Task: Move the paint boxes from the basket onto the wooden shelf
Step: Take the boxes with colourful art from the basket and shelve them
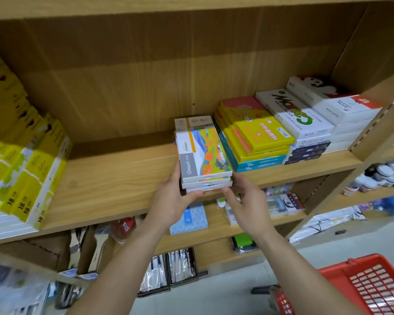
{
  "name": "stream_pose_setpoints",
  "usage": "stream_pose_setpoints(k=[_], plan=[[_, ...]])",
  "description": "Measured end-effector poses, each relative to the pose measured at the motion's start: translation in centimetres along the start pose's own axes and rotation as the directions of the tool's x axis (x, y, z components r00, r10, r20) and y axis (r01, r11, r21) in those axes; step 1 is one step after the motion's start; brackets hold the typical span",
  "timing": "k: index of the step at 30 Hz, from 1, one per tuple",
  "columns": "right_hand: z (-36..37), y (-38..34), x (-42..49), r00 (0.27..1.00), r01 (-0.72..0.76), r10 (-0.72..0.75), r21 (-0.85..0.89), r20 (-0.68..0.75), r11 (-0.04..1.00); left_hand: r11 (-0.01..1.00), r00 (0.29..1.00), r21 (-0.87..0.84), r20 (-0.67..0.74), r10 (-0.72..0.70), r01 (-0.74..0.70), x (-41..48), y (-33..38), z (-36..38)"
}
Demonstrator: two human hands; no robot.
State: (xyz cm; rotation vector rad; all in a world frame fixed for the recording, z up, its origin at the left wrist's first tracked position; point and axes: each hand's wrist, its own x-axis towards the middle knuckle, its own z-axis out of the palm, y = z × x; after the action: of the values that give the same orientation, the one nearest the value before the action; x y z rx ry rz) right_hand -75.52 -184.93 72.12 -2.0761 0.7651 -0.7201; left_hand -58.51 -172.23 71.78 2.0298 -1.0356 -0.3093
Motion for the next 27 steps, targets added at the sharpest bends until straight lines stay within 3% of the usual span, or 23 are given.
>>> stream_pose_setpoints(k=[6,11,18,22,27], plan=[[0.4,0.1,0.7,0.981,-0.088,0.063,-0.125,-0.185,0.988,0.999,0.998,-0.024,-0.058,-0.023,0.021,3.4,0.7,1.2],[0.6,0.7,1.6,0.998,-0.058,0.045,-0.285,-0.052,0.957,0.993,0.996,0.118,-0.085,0.004,0.006,5.1,0.8,2.6],[-0.6,1.3,0.8,0.999,-0.040,0.047,-0.221,0.027,0.974,0.999,0.995,0.013,-0.088,-0.037,0.039,2.3,1.9,1.2],[-3.0,3.4,-1.4,0.999,-0.040,0.037,-0.223,-0.018,0.974,0.995,0.986,0.040,-0.138,0.091,-0.086,-2.6,3.3,1.7],[-8.0,9.5,-5.1,0.975,-0.213,0.188,-0.252,-0.120,0.944,0.973,0.974,0.054,0.042,0.222,-0.224,-5.0,5.9,7.0]])
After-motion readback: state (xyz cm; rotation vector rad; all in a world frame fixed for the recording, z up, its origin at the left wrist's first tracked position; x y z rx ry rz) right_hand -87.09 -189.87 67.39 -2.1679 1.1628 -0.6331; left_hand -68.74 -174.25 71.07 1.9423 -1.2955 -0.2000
